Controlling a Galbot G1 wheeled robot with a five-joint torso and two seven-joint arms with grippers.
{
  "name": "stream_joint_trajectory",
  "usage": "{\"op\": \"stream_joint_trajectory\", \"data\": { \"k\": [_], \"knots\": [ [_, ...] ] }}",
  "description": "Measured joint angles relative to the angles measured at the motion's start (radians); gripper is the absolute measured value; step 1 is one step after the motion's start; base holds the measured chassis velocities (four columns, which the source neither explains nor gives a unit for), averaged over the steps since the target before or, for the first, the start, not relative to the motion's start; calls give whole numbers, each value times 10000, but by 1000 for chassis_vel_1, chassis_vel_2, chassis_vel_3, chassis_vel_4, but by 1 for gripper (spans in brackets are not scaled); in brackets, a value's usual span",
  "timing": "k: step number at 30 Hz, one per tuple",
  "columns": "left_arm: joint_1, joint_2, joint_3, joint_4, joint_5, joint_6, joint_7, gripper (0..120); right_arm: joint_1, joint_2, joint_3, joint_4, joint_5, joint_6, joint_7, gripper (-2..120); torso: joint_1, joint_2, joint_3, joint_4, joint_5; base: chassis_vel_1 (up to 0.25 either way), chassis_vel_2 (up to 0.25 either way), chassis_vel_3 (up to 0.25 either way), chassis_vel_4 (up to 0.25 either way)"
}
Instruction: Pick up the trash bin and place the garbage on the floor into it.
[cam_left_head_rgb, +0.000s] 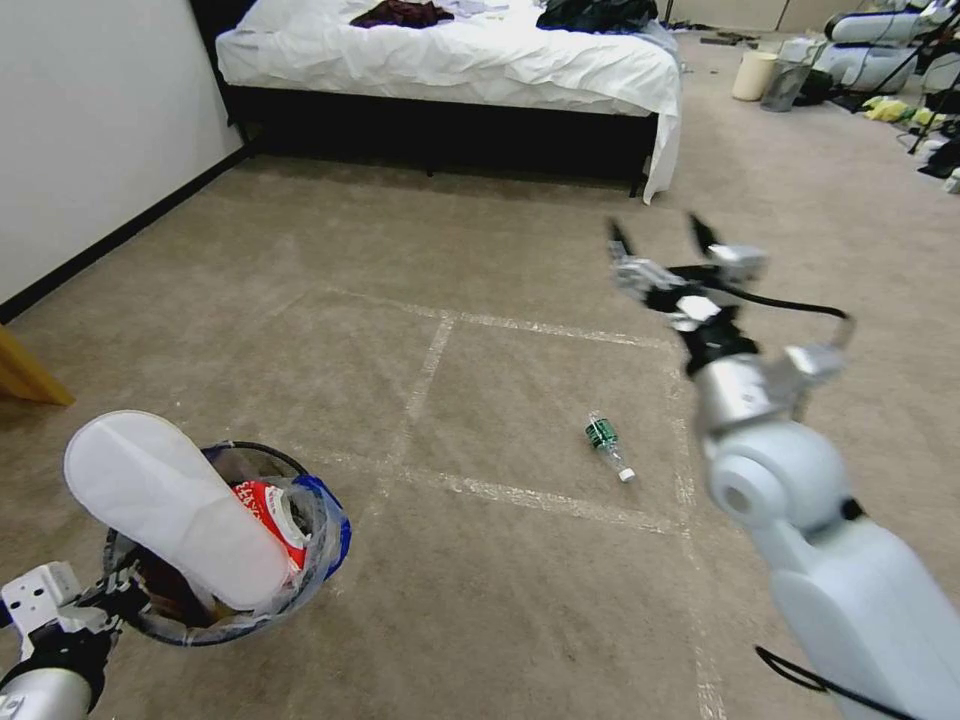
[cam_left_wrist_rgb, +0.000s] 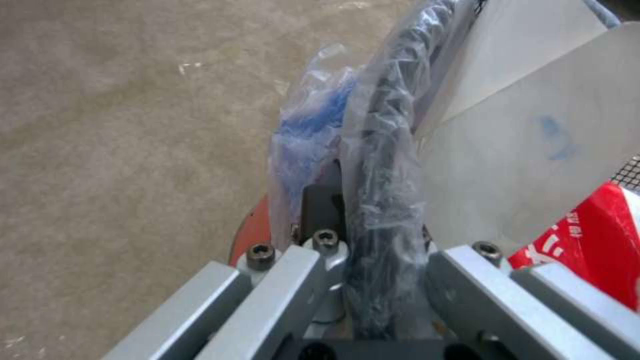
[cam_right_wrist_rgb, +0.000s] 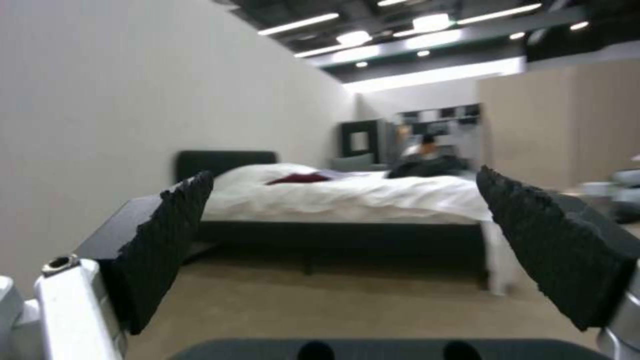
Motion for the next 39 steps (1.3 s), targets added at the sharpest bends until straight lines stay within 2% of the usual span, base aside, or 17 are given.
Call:
{"op": "stream_joint_trajectory", "data": {
  "k": [3, 15, 27, 39],
  "knots": [
    [1, -7, 58, -3, 91, -5, 52, 1, -937, 101, 580, 258, -211, 158, 137, 100, 0, 0, 0, 0, -2, -59, -61, -62, -61],
    [21, 8, 79, -60, 93, -18, 81, 1, -2379, 872, 879, 574, -815, 955, 133, 100, 0, 0, 0, 0, -3, -88, -81, -85, -95],
    [41, 46, 89, -53, 116, -111, 113, 1, -2875, 1406, 818, 487, -1265, 1511, 67, 100, 1, 0, 1, -4, -3, -114, -114, -114, -127],
    [60, 66, 76, -26, 120, -137, 114, 1, -3061, 1622, 742, 192, -1590, 1839, -275, 100, 1, 0, 1, 1, -4, -10, -15, -15, -17]
  ]
}}
